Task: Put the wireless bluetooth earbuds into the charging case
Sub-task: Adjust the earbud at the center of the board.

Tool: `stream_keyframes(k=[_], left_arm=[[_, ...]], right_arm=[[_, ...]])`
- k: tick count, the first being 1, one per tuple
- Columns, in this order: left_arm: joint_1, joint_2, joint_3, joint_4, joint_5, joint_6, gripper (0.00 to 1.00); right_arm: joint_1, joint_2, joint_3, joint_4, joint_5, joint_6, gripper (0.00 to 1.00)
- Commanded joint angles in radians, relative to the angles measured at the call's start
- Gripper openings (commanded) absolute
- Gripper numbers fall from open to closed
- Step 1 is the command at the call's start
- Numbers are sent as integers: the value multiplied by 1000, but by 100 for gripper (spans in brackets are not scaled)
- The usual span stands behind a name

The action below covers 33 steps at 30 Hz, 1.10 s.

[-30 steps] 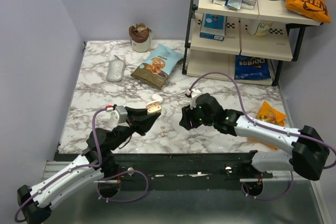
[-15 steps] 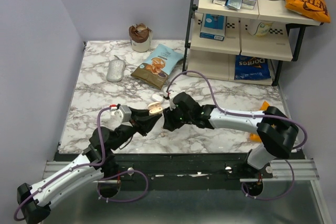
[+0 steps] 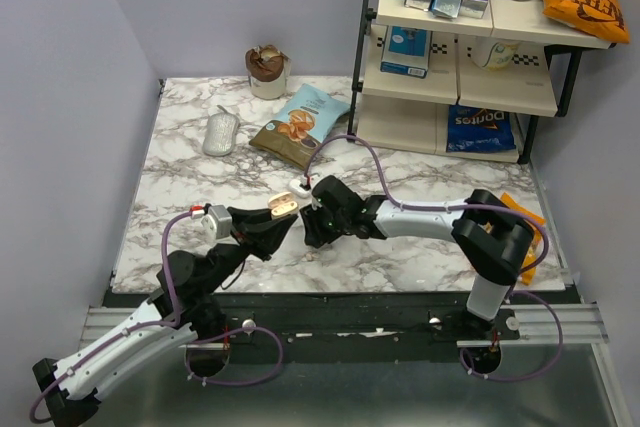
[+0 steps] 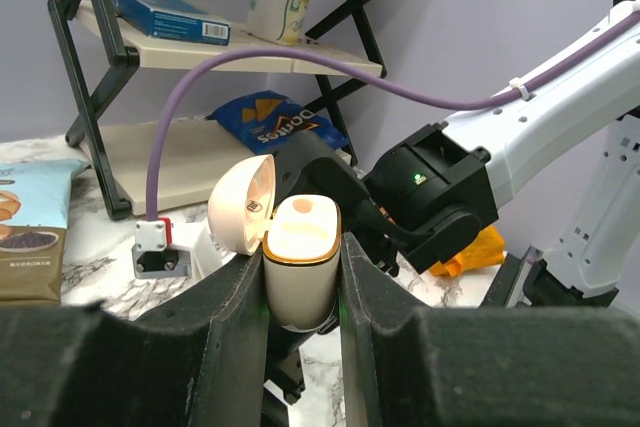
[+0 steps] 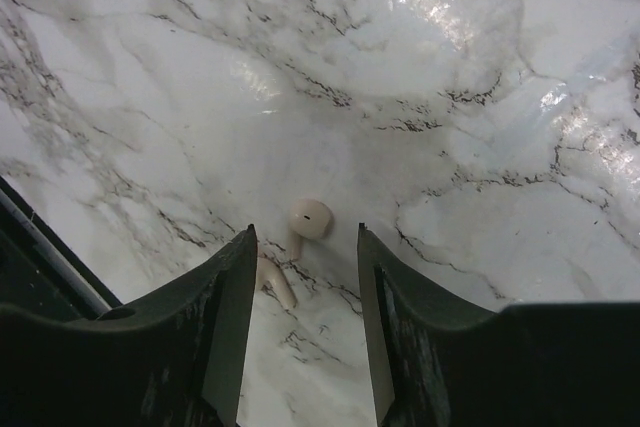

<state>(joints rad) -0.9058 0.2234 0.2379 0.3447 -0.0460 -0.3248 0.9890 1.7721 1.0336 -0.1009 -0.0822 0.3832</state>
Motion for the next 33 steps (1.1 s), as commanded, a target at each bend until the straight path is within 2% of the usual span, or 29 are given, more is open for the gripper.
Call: stream_keyframes(k=[1, 15, 30, 33], left_arm=[[-11, -19, 11, -36, -61, -3, 0], [-22, -24, 11, -42, -74, 0, 0], [-39, -25, 9, -49, -78, 1, 0], [-44, -25, 8, -47, -81, 1, 0]], right_arm=[[7, 52, 39, -22, 42, 34, 54], [8, 105, 59, -26, 27, 42, 53], [40, 127, 46, -39, 33, 74, 47], [40, 127, 45, -45, 32, 79, 42]])
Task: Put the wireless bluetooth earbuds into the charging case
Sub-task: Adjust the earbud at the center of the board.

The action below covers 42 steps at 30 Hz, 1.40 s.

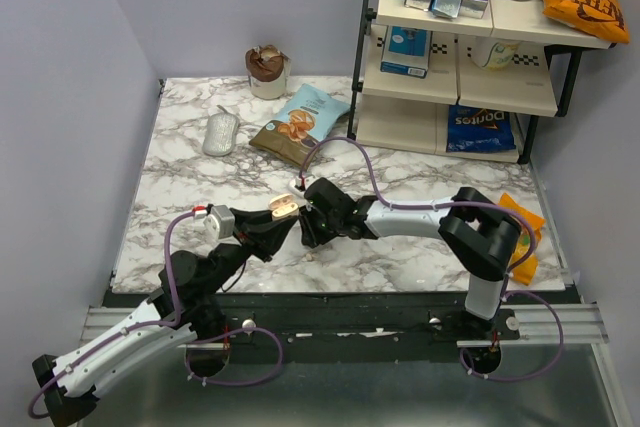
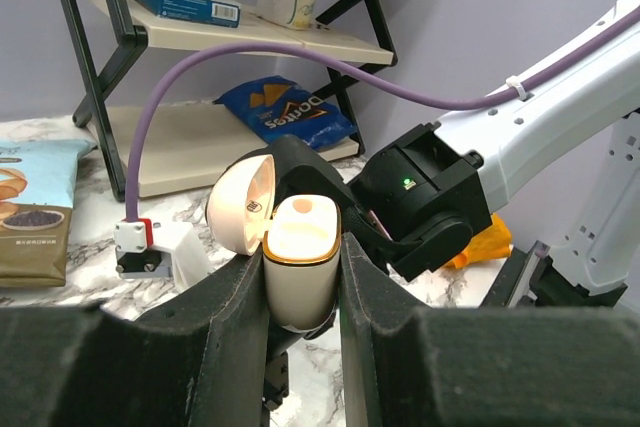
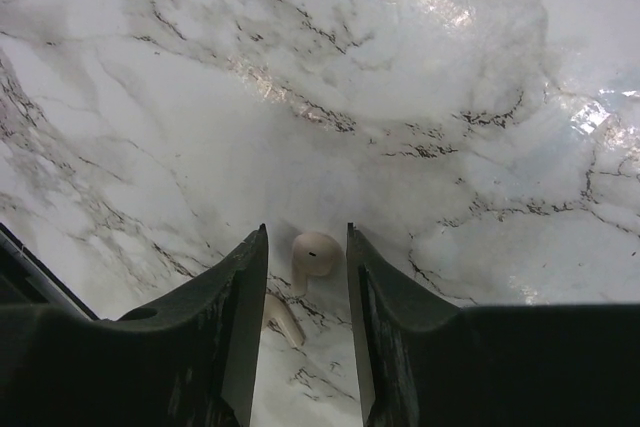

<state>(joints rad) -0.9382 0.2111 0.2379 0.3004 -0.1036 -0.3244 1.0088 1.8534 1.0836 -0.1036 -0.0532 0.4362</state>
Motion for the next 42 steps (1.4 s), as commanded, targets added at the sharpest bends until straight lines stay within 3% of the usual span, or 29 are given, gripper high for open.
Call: stream_keyframes(k=[1, 15, 20, 29, 37, 39, 42], left_arm=[[-11, -13, 8, -3, -25, 1, 0], [-20, -6, 11, 5, -38, 7, 0], [-20, 11, 18, 11, -42, 13, 0], [-20, 53, 20, 29, -54, 13, 0], [-20, 131, 11, 103, -50, 1, 0], [-21, 149, 11, 114, -48, 1, 0], [-22, 162, 9, 115, -45, -1, 0]], right_arm=[[22, 46, -5, -45, 4, 29, 40], [17, -43, -37, -64, 87, 56, 19], [-59, -108, -54, -67, 95, 56, 15], [-199, -164, -99, -65, 131, 16, 14], [-234, -189, -119, -39, 177, -7, 13], [-234, -172, -114, -45, 181, -13, 16], [-234, -157, -113, -53, 174, -11, 28]])
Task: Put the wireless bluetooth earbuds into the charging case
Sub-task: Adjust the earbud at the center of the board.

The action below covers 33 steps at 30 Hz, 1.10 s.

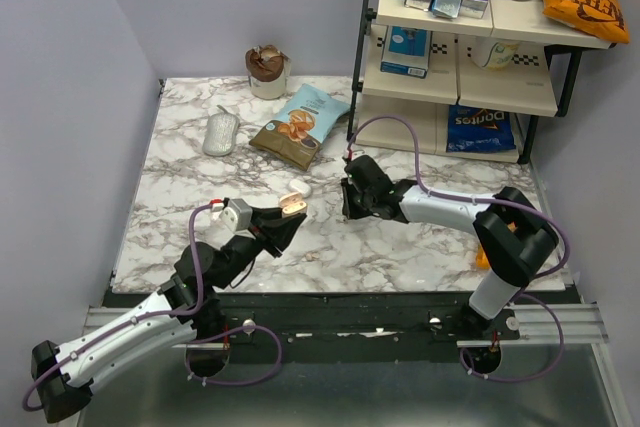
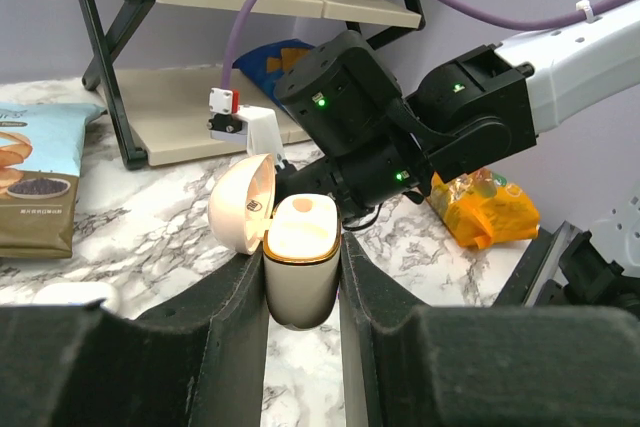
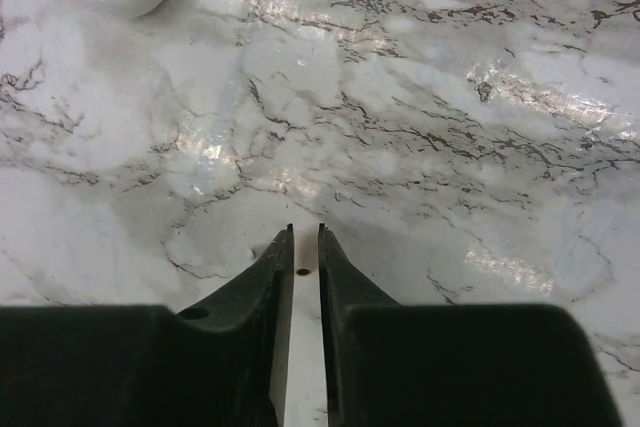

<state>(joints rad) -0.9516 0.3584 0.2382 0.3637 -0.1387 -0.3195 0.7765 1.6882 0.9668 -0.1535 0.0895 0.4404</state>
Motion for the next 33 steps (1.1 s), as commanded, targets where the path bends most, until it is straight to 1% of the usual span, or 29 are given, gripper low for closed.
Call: stream_keyframes(k=[1, 4, 7, 11, 15, 17, 22, 28, 29, 33], left_arm=[[-9, 14, 7, 50, -10, -7, 0], [-9, 10, 4, 50, -9, -10, 0], [-9, 4, 3, 46, -10, -10, 0], [-9, 4, -4, 55, -13, -12, 0], [-9, -1, -5, 63, -12, -16, 0], [-7, -6, -7, 61, -10, -18, 0], [-9, -10, -13, 66, -6, -24, 0], [-9, -30, -17, 54, -6, -29, 0], [-9, -33, -19, 52, -6, -30, 0], [-9, -29, -23, 54, -4, -36, 0]], right_arm=[[-2, 10, 0, -3, 32, -12, 36], [-2, 1, -10, -3, 35, -6, 44], [-2, -19, -22, -1, 29, 4, 48], [-2, -15, -5, -29, -23, 44, 49], [0, -36, -26, -24, -76, 121, 50], [1, -51, -51, 0, -131, 133, 50], [47, -56, -60, -8, -102, 120, 53], [50, -42, -105, 5, -94, 81, 53], [50, -36, -106, 3, -62, 81, 52], [50, -2, -99, 0, -21, 83, 46]])
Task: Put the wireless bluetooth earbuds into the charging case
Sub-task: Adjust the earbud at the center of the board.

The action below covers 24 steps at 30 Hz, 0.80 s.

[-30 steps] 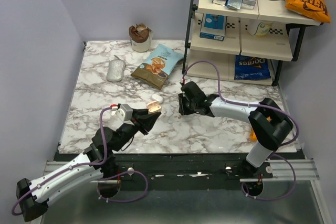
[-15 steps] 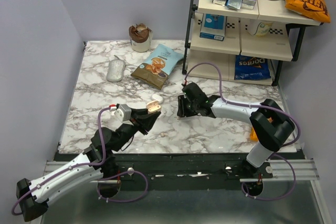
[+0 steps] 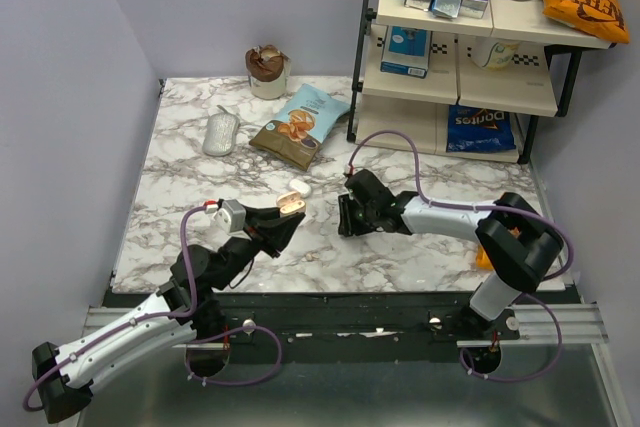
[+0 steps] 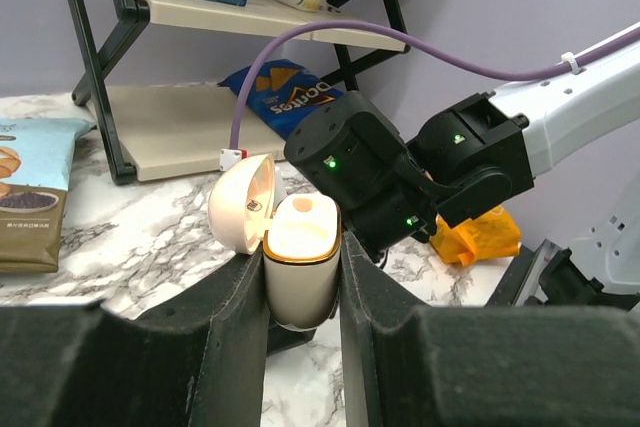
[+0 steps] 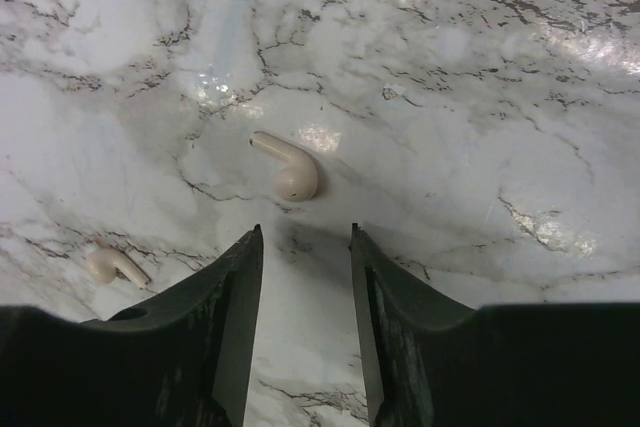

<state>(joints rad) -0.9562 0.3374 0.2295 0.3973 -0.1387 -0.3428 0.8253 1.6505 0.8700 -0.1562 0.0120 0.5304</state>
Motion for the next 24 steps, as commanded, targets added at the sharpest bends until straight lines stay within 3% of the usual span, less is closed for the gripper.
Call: stream_keyframes(k=[1, 5, 17, 24], left_arm=[[-4, -8, -15, 20, -4, -12, 0], [-4, -12, -15, 15, -9, -12, 0], [-4, -21, -6, -12, -16, -4, 0], [-4, -6, -9, 3, -16, -2, 0]], right_arm=[[1, 38, 3, 3, 69, -9, 43], [1, 81, 40, -3, 97, -20, 39], [-35, 126, 116, -57, 236, -104, 37], [-40, 98, 112, -26, 169, -138, 47]])
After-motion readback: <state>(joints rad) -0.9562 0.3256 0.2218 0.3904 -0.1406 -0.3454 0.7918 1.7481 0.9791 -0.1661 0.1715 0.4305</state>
